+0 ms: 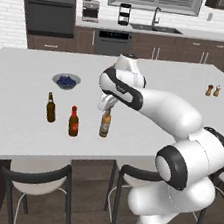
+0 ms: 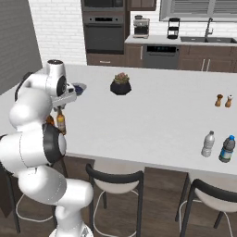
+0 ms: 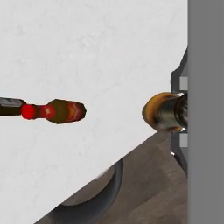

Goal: Move the plastic bottles in the middle to the plastics group, and the glass bottles in the middle to the glass group.

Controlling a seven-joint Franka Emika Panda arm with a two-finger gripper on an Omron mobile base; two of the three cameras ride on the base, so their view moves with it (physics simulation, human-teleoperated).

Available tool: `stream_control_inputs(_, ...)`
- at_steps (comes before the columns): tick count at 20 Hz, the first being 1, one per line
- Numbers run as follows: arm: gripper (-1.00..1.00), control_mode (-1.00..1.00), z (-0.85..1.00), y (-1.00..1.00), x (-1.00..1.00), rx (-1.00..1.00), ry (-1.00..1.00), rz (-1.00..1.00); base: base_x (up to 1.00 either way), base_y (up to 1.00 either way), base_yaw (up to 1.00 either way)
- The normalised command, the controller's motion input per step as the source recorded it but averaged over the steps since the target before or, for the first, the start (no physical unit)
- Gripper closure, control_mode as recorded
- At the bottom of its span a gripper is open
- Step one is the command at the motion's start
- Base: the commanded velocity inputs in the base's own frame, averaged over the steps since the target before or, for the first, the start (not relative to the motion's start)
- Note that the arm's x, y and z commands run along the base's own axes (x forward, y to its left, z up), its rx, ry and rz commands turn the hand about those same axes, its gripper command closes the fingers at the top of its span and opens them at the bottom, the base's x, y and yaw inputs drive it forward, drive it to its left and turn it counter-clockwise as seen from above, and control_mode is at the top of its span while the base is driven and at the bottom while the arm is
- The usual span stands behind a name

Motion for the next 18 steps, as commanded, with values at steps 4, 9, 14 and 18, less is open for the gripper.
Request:
stream_control_inputs(4,1.00,-1.00,-0.06,0.51,0.03,0.01,-0.01,0.08,0.00,0.00,0.00)
stream_control_inputs(9,1.00,-1.00,-0.18,0.45,0.08,0.00,0.00,0.04,0.00,0.00,0.00)
stream_control_inputs(14,1.00,-1.00,-0.18,0.06,0.18,-0.04,0.00,0.06,0.00,0.00,0.00)
stream_control_inputs(18,1.00,-1.00,-0.19,0.07,0.15,-0.01,-0.01,0.08,0.00,0.00,0.00)
